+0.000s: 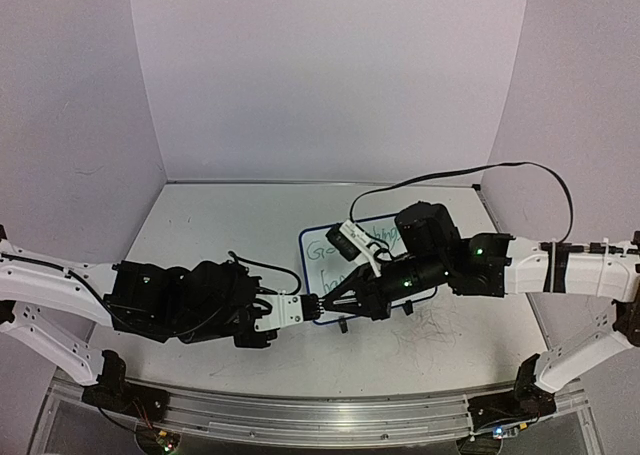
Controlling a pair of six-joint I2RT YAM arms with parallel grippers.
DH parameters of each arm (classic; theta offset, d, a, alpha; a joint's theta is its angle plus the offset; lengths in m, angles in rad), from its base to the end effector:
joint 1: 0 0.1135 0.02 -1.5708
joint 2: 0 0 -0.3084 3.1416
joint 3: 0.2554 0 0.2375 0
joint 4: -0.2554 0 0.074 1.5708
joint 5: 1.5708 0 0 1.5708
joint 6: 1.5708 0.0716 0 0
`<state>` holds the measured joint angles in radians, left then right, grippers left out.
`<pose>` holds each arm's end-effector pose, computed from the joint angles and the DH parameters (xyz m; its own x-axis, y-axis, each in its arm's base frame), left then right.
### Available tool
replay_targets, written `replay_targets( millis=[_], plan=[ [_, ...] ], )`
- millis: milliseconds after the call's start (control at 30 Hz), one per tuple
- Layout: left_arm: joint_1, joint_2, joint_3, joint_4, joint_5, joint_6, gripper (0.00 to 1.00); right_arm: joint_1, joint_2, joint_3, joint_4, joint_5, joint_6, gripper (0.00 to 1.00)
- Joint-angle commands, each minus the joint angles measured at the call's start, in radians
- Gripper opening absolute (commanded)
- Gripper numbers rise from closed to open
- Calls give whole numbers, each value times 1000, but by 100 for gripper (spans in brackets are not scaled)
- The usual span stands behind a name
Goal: Write a sentence on the whiteboard
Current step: Insert the whiteboard marker without the cap into the pen cap.
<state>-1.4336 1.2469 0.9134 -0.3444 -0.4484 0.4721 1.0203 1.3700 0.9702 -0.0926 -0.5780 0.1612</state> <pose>0.0672 -0.2598 0.3005 0.3086 0.7615 -0.5700 0.7929 0.1251 0.5964 0.1296 0.2860 0.3182 -0.3991 -0.3932 -0.8283 -0.9135 0.0921 0.3964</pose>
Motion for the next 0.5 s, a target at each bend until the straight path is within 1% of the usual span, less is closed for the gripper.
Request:
replay_targets(
  millis=[0, 233, 467],
  plan=[
    [-20, 4, 37, 46, -9, 4, 0, -14, 46, 68, 2, -43, -5, 0],
    [-32, 46, 75, 70, -105, 1, 0, -14, 96, 115, -28, -102, 84, 0],
    [-76, 46, 66, 174, -221, 39, 0, -14, 117, 136, -12, -193, 173, 0]
  ],
)
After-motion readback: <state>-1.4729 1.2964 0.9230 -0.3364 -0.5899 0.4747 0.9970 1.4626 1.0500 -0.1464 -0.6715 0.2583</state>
